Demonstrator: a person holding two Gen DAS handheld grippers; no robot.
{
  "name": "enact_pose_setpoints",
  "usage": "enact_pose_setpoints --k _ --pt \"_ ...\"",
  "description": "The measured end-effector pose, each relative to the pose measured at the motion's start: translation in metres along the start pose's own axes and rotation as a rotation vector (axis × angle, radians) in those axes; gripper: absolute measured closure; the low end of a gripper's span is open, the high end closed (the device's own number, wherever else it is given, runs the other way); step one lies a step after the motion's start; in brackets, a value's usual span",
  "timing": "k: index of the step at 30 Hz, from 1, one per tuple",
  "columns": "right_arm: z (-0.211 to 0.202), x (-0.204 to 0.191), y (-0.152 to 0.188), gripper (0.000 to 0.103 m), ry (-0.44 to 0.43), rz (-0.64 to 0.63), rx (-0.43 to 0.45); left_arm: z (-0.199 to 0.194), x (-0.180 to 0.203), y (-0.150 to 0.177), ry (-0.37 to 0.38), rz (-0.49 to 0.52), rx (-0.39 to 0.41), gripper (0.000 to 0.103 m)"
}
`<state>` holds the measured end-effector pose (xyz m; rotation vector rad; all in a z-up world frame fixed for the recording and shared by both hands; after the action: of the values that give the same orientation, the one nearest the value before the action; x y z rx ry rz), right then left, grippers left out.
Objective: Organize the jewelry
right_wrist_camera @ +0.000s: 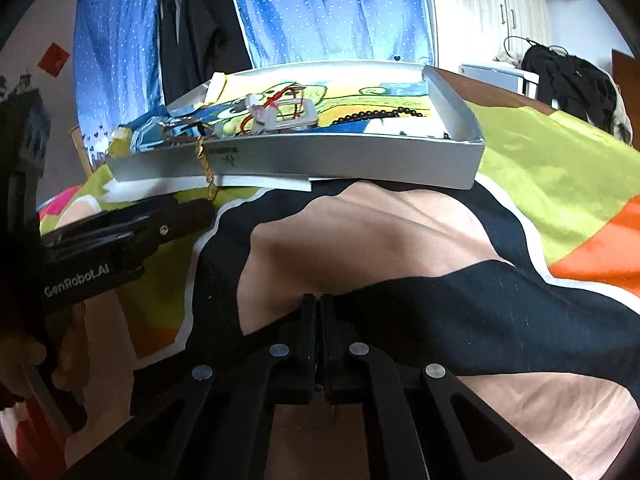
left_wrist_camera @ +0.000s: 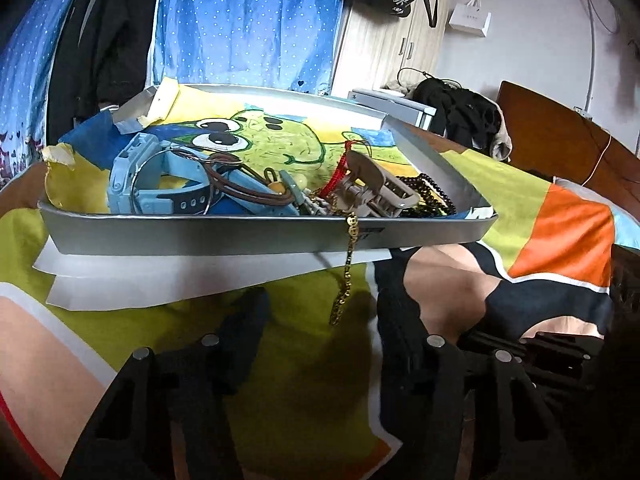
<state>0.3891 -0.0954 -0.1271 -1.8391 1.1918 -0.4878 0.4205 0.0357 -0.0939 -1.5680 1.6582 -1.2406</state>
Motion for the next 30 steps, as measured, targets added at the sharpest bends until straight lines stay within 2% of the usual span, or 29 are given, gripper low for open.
enact_pose_setpoints --k 4,12,14,16,23,24,25,30 --pt "-0.003 0.004 -0.002 0.1 -0.008 0.017 0.004 -0.003 0.009 0.004 0.008 0.021 0.002 0.06" --pt "-0.009 0.008 -0.004 0.1 -0.013 0.034 0.013 0.006 0.009 0.002 -0.007 0.003 0.001 0.063" --pt "-0.01 0.008 -0.004 0.1 -0.013 0.034 0.013 0.008 0.008 0.0 -0.023 0.001 -0.002 0.084" --pt "-0.011 0.009 -0.004 0.1 -0.012 0.035 0.014 0.012 0.007 0.0 -0.013 -0.013 -0.015 0.093" --pt "-0.013 0.004 -0.009 0.1 -0.02 0.021 0.019 0.02 0.011 -0.008 -0.003 -0.028 -0.02 0.093" --pt "-0.013 0.004 -0.009 0.1 -0.021 0.021 0.019 0.021 0.01 -0.008 -0.003 -0.033 -0.024 0.095" --pt "-0.013 0.003 -0.009 0.1 -0.022 0.019 0.019 0.021 0.01 -0.009 -0.001 -0.037 -0.024 0.103" --pt "-0.017 0.001 -0.013 0.1 -0.024 0.007 0.027 0.01 0.011 -0.014 0.001 -0.024 -0.023 0.103"
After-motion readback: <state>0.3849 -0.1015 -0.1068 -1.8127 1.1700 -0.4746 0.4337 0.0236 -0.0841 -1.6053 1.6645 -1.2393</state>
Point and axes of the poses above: each gripper's, at about its wrist camera, not at the fingertips, and z roughly the way its jaws point, x to its right, y to its underside, the point moved 8 cm from there along z, roughly the way its jaws point, and after that the axes turned 8 degrees about x, right-handed, at the moved point
